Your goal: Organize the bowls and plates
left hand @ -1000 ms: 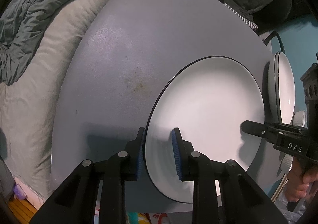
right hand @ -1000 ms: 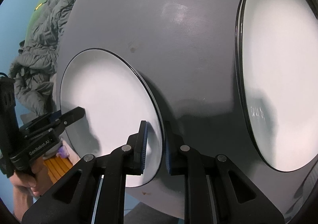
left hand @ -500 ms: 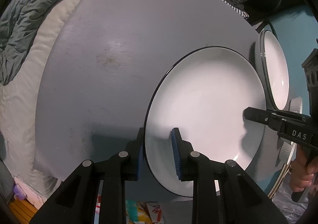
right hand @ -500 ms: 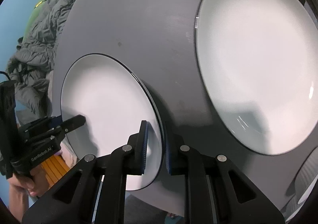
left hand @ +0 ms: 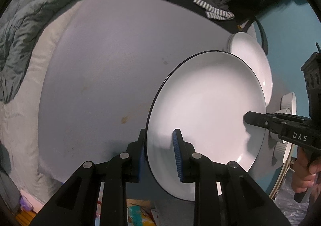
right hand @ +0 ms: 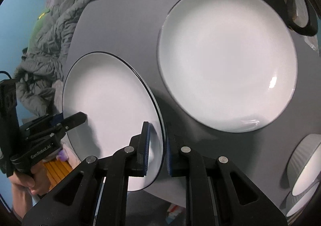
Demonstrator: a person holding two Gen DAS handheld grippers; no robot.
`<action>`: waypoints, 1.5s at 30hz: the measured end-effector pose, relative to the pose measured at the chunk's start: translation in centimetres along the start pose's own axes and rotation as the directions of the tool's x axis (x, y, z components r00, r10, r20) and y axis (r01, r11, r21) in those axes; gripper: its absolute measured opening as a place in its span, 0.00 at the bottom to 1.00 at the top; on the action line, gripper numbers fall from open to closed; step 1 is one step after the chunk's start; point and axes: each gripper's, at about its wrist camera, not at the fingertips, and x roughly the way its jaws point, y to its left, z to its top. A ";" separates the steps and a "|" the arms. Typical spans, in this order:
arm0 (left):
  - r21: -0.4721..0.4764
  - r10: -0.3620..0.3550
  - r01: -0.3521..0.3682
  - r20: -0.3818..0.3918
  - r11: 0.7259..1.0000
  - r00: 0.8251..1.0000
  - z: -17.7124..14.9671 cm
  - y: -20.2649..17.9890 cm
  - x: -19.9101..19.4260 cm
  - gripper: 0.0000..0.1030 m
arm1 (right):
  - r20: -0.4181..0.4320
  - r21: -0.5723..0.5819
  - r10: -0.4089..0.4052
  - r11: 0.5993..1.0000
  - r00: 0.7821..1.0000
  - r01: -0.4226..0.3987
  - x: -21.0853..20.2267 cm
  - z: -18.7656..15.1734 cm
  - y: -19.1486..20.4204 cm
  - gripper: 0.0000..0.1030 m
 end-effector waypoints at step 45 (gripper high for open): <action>0.163 0.090 -0.076 -0.082 0.984 0.993 11.6 -13.1 6.2 0.24 | 0.030 0.175 0.007 0.985 1.000 -0.012 -3.6 6.1 -12.8 0.16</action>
